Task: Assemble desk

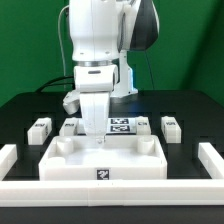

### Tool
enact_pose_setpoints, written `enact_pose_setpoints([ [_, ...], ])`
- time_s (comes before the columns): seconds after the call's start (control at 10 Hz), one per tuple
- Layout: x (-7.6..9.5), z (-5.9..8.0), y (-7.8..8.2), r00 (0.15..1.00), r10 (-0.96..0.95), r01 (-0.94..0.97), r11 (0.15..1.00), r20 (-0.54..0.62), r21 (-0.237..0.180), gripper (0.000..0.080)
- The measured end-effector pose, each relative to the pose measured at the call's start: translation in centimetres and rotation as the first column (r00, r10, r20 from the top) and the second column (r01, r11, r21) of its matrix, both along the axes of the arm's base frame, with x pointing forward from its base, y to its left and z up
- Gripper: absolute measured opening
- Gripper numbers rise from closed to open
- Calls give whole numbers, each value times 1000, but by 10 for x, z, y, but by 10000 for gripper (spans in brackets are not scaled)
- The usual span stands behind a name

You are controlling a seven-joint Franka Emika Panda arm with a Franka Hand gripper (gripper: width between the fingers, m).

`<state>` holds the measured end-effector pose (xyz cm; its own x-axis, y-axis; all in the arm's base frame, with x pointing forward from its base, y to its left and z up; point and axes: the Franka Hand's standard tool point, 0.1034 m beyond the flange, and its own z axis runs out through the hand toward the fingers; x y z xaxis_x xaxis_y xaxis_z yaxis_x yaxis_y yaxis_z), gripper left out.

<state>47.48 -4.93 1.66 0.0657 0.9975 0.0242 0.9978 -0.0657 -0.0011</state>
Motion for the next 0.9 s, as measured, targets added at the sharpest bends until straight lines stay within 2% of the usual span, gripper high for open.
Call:
enact_pose_setpoints([
  [0.1, 0, 0, 0, 1000, 0, 0, 1000, 0, 0, 186],
  [0.2, 0, 0, 0, 1000, 0, 0, 1000, 0, 0, 54],
  [0.7, 0, 0, 0, 1000, 0, 0, 1000, 0, 0, 54],
  [0.8, 2, 0, 1, 1000, 5, -5, 1000, 1, 1, 54],
  [0.9, 11, 0, 5, 1000, 15, -15, 1000, 13, 5, 54],
])
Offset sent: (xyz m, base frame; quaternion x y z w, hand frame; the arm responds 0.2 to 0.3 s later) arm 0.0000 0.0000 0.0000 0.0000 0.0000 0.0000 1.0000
